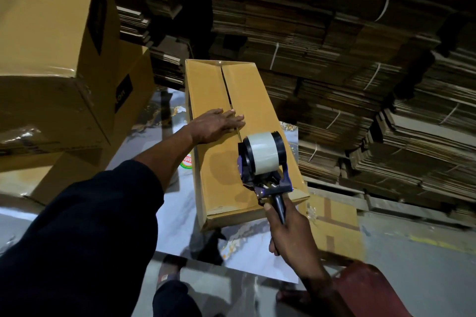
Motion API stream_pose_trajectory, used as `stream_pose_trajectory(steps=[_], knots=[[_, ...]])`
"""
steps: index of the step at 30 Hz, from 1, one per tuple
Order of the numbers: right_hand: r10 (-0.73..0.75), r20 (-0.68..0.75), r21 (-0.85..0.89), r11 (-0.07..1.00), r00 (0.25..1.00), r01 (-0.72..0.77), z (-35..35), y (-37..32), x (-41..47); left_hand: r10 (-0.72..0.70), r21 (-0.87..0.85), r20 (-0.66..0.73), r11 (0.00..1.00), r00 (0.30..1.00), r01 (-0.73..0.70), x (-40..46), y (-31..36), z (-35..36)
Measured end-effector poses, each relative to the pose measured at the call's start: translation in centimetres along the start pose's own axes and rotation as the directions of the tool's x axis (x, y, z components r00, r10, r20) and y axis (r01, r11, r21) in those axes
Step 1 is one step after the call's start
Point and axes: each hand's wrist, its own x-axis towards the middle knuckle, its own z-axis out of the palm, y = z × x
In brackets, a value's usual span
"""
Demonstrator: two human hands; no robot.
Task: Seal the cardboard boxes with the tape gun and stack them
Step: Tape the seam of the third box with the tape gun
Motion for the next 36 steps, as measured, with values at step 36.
stream_pose_trajectory(steps=[36], knots=[[0.057, -0.083, -0.069, 0.996, 0.995, -0.063, -0.8, 1.4, -7.3, 0.201, 0.01, 0.043, 0.979, 0.979, -0.202, -3.5, 5.4, 2.5]])
